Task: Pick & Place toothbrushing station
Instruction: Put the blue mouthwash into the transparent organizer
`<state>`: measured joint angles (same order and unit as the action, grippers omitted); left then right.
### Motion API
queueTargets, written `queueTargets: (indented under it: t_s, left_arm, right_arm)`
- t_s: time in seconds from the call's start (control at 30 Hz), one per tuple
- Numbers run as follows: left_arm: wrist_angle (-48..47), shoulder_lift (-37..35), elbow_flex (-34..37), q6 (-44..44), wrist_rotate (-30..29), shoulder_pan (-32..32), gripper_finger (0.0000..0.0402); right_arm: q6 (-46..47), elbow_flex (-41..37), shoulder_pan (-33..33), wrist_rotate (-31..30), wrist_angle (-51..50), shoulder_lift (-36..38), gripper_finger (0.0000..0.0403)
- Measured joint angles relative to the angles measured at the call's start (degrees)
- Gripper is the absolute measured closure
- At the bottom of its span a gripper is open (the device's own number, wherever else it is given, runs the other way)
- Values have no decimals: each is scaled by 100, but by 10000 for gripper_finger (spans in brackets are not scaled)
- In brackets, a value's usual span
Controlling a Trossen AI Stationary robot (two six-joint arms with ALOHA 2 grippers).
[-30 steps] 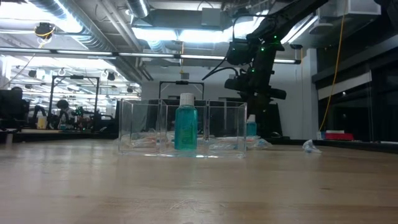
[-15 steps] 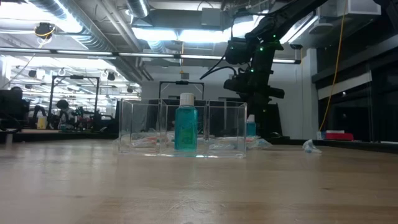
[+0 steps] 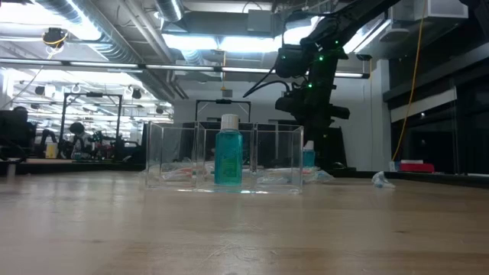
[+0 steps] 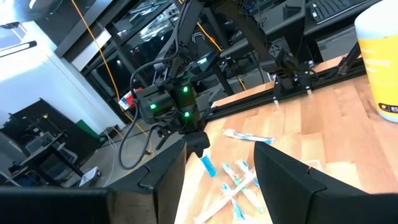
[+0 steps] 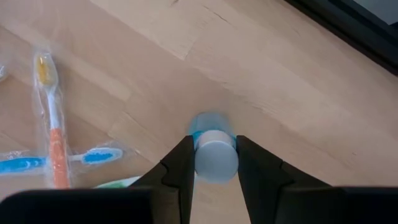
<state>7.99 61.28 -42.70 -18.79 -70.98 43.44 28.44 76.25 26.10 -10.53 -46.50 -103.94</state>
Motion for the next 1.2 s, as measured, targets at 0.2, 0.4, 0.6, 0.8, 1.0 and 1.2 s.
queueTargets:
  t_s: [0.2, 0.4, 0.6, 0.8, 1.0, 1.2]
  left_arm:
    - [0, 0, 0, 0, 0, 0, 217]
    - [-1, 0, -1, 2, 0, 1, 217]
    - [-2, 0, -2, 2, 0, 2, 217]
    - [-2, 0, 0, 2, 0, 0, 217]
    - [-4, 0, 0, 4, 0, 0, 217]
    - [-92, 0, -2, 106, -6, 2, 217]
  right_arm:
    - [-56, -4, -35, -84, -2, 0, 309]
    - [-61, -4, -26, -102, 0, 0, 309]
    - [-132, -4, 5, -198, 1, 0, 309]
    - [-216, 292, 42, -238, -191, -26, 310]
    - [-276, 980, 8, -244, -687, -22, 310]
    - [-275, 1463, -333, -241, -1492, -15, 310]
